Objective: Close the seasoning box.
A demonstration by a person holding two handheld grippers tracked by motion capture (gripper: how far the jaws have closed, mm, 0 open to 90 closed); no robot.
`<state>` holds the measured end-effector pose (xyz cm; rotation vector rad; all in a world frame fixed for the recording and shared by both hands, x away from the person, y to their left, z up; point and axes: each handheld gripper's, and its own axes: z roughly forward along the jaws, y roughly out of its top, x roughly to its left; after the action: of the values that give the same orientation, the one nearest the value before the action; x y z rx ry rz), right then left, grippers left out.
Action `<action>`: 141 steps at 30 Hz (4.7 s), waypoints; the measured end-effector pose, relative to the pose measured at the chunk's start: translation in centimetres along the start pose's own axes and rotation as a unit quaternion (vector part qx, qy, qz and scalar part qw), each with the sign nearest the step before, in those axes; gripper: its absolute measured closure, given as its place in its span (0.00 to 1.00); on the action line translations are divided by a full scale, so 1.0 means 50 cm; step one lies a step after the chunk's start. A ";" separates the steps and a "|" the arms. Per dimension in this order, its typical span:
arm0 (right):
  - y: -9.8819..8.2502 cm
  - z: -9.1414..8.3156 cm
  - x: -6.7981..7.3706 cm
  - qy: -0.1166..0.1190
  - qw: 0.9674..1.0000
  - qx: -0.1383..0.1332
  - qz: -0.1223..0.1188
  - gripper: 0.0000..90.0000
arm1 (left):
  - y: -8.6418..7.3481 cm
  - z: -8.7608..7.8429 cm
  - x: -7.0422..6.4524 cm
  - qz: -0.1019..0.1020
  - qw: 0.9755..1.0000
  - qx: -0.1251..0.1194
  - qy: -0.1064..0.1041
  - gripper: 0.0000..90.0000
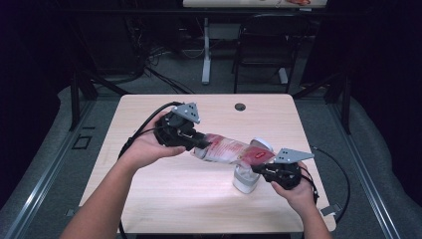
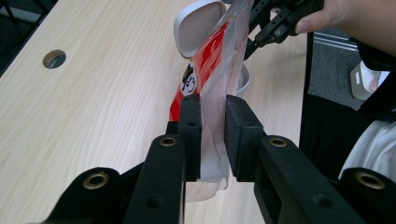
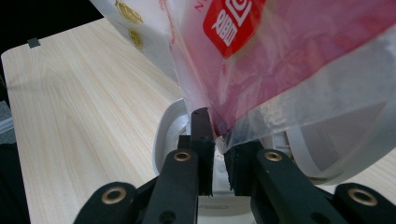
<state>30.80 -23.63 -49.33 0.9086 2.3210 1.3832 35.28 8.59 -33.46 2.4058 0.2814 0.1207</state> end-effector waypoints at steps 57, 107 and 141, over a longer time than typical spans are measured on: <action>-0.004 0.011 0.003 0.000 1.000 0.009 -0.001 0.91 | 0.035 -0.005 -0.012 0.020 1.000 -0.002 -0.004 0.87; -0.007 0.001 -0.006 -0.010 1.000 0.002 0.007 0.91 | 0.057 0.000 -0.022 0.035 0.999 -0.011 -0.010 0.87; -0.007 -0.002 -0.005 -0.010 1.000 -0.002 0.008 0.91 | 0.062 -0.002 -0.024 0.039 0.999 -0.015 -0.011 0.87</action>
<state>30.81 -23.97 -49.60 0.9363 2.3009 1.3781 34.62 6.13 -31.36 2.3880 0.1734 0.1321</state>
